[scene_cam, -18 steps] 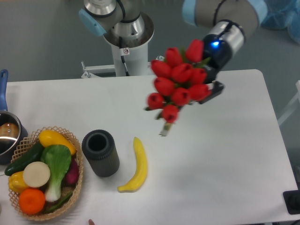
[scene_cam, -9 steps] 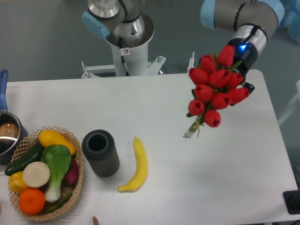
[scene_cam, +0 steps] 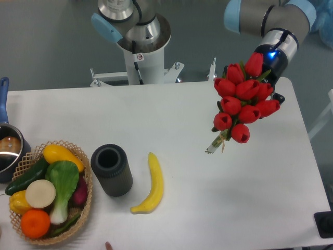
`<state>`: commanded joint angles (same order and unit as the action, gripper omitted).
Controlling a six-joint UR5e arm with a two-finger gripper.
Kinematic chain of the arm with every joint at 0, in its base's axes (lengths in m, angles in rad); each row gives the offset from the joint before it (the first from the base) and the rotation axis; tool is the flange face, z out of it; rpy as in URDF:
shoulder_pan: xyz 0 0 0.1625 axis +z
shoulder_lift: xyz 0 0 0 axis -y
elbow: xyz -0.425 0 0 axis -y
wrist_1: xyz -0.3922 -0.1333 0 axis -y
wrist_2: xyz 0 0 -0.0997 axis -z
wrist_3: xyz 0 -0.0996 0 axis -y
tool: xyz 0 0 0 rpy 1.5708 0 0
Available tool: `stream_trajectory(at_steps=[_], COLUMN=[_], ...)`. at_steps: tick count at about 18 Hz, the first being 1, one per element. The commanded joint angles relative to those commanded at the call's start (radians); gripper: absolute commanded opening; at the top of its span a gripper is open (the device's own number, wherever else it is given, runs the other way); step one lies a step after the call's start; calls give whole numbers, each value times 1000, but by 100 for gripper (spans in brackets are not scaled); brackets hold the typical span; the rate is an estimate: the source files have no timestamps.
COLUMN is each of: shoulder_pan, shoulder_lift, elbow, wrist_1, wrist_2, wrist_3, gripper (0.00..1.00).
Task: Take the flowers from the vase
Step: 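Carry the held tulips up and away from the vase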
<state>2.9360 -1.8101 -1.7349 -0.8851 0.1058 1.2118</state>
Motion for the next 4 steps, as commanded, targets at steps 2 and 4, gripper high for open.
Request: stream_trajectory(at_steps=[2,4], shoulder_pan=[0,0], shoulder_lift=[2,2], elbow=[-2,-9], wrist_1=[0,0], wrist_2=[-2,-2], wrist_3=[0,0], gripper=[49,49])
